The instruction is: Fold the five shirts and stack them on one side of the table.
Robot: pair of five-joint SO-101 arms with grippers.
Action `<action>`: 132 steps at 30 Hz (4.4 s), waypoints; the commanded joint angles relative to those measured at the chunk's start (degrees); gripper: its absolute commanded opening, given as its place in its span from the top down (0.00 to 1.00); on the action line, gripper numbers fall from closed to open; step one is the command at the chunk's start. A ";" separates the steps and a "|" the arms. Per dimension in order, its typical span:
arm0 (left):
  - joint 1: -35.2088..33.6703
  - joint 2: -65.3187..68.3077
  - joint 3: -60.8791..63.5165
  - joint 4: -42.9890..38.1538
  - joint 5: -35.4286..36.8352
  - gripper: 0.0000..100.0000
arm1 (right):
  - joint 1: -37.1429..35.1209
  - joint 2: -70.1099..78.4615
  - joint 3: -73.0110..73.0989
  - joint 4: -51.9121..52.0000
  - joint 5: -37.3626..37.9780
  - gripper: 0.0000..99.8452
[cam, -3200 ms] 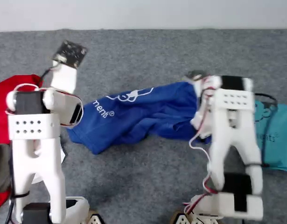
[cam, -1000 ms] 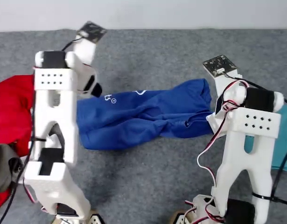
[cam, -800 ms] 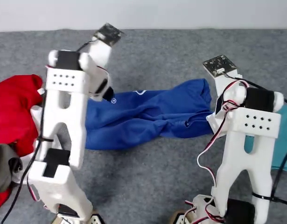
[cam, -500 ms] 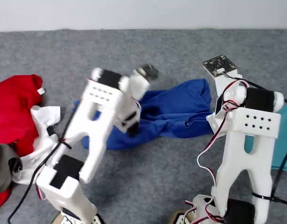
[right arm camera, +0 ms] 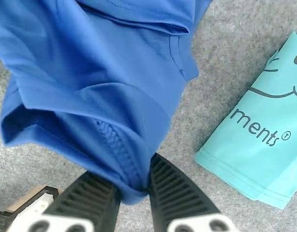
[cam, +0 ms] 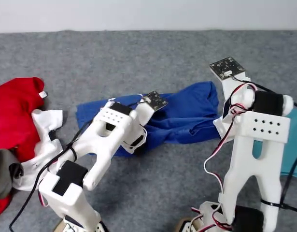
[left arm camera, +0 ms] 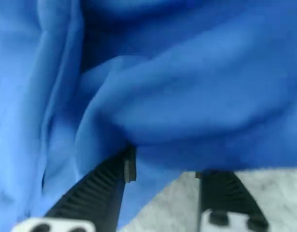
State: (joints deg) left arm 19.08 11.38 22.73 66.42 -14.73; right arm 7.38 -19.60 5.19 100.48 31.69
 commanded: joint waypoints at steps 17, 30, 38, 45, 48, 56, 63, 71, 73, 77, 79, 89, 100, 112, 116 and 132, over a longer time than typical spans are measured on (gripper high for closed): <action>-7.30 -14.59 -23.25 34.46 -18.99 0.99 | 1.80 -2.77 -18.46 1.63 0.35 0.99; -13.19 -16.70 -15.16 34.11 -25.23 0.82 | 2.86 -2.33 -18.11 -8.22 0.44 0.99; -14.59 -17.05 -14.90 34.11 -25.23 0.78 | 4.70 -0.48 -17.05 -9.71 0.35 0.99; -8.44 -16.35 -7.60 28.48 -25.14 0.87 | 4.44 -0.13 -16.97 -9.80 0.09 0.99; -6.68 -16.35 1.36 18.64 -25.14 0.90 | 4.44 -0.04 -16.97 -9.80 0.09 0.99; -9.67 -14.15 9.36 -2.55 -16.70 0.91 | 4.35 -0.04 -16.44 -8.66 0.09 0.99; -10.90 3.16 -5.85 0.62 -11.34 0.91 | 4.35 -0.22 -16.26 -7.78 0.09 0.99; -16.18 8.53 -29.67 14.07 -7.47 0.91 | 4.70 0.04 -16.26 -7.69 0.35 0.99; -16.18 8.53 -33.54 18.55 -7.56 0.91 | 4.70 0.04 -16.18 -8.04 0.35 0.99; -14.42 8.53 -38.46 26.90 -7.65 0.91 | 4.70 0.92 -15.12 -9.01 0.35 0.99; -13.10 8.53 -40.57 31.03 -7.65 0.91 | 4.70 2.24 -13.80 -9.71 0.35 0.99; -4.04 -0.35 -31.52 34.20 -7.65 0.91 | 4.53 4.44 -12.92 -13.32 0.09 0.99; 2.02 2.02 -13.67 22.24 -8.00 0.83 | 4.70 4.44 -12.92 -13.32 0.09 0.99; -3.96 22.68 -28.70 22.07 -8.00 0.83 | 4.70 4.44 -12.92 -13.05 0.09 0.99; -3.60 25.41 -32.04 24.79 -8.09 0.83 | 4.70 4.44 -12.92 -13.14 0.09 0.99; -6.51 -0.62 -32.31 28.31 -8.09 0.98 | 4.70 2.24 -13.27 -12.88 0.44 0.99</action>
State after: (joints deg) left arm 14.24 21.14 -6.81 93.58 -22.55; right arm 11.34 -14.95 -7.30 88.18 31.78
